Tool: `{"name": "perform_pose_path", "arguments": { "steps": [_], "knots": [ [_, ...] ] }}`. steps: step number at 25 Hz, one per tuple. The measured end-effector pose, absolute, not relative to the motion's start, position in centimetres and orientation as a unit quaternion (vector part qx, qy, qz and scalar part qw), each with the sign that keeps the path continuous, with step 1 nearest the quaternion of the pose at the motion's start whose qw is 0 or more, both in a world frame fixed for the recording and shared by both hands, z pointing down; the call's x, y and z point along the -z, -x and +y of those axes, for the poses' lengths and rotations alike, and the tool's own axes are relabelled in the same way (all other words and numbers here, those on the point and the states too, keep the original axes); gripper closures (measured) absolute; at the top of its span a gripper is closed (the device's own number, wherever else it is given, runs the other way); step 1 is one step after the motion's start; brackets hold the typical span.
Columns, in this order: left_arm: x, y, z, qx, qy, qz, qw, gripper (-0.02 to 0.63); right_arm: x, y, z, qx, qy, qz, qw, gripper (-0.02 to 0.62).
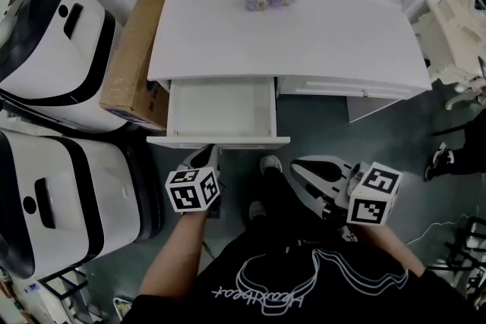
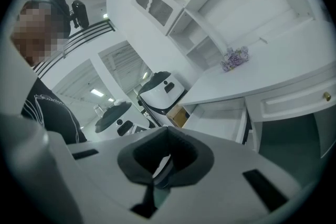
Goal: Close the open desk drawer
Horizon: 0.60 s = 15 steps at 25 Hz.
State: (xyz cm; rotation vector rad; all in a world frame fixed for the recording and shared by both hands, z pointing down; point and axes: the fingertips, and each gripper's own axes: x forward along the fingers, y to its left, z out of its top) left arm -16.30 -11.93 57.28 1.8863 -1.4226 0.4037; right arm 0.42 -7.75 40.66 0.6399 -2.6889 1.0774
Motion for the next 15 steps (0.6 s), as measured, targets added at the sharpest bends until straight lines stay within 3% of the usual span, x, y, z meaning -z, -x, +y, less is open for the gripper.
{"name": "perform_pose_path", "arguments": {
  "steps": [15],
  "knots": [
    [-57.1, 16.2, -16.2, -0.182, -0.717, -0.569, 0.359, 0.601, -41.0, -2.8, -14.5, -0.374, -0.199, -0.901, 0.096, 0.59]
  ]
}}
